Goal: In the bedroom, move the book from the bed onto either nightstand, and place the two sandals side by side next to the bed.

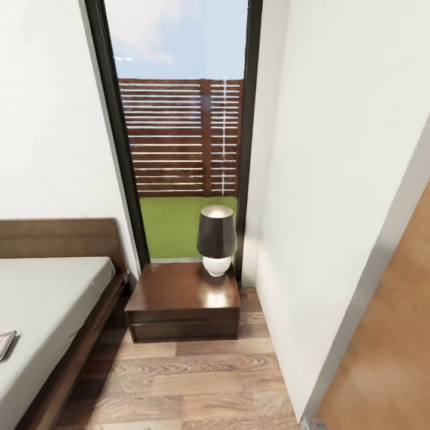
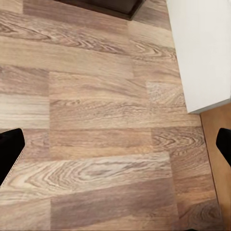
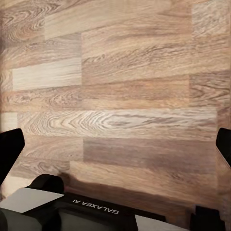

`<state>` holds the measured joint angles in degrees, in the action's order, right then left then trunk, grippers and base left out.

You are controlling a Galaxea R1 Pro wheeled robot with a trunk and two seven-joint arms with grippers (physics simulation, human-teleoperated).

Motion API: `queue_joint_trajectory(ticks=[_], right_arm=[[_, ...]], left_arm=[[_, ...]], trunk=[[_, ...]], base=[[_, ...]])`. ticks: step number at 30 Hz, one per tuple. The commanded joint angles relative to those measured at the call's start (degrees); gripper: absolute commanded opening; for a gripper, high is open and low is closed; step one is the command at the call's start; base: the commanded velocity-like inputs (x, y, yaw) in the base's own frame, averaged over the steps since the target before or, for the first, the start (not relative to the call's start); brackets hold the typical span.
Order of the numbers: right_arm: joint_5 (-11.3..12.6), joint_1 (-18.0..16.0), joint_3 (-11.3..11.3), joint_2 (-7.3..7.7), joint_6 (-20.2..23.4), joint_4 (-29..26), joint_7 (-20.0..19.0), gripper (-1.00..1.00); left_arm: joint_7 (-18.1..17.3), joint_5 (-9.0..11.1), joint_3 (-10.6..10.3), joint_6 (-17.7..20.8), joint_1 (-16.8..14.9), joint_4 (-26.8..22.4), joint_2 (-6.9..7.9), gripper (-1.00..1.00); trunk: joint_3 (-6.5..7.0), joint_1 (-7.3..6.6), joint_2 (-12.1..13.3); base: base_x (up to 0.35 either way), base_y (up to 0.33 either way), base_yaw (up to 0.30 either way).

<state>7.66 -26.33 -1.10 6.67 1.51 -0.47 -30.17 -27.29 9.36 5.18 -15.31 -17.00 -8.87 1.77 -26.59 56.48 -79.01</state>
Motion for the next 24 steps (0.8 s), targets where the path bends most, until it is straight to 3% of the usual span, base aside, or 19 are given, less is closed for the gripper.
queue_joint_trajectory(ticks=[1,9,17,24], right_arm=[[0.4,0.0,-0.1,0.01,0.2,0.0,-0.2,1.00],[0.4,0.0,-0.1,0.01,0.2,0.0,-0.2,1.00],[0.4,0.0,-0.1,0.01,0.2,0.0,-0.2,1.00],[0.4,0.0,-0.1,0.01,0.2,0.0,-0.2,1.00]], left_arm=[[-0.5,0.1,0.5,0.1,0.0,0.1,-0.01,1.00],[-0.5,0.1,0.5,0.0,0.0,0.1,-0.01,1.00],[-0.5,0.1,0.5,0.0,0.0,0.1,-0.01,1.00],[-0.5,0.1,0.5,0.0,0.0,0.1,-0.01,1.00]], trunk=[[-0.06,0.03,0.0],[-0.07,0.03,0.0],[-0.09,0.03,0.0],[-0.41,0.03,0.0]], base=[[0.328,0.000,0.000],[0.290,0.000,0.025],[0.025,0.000,0.036],[0.001,0.000,0.188]])
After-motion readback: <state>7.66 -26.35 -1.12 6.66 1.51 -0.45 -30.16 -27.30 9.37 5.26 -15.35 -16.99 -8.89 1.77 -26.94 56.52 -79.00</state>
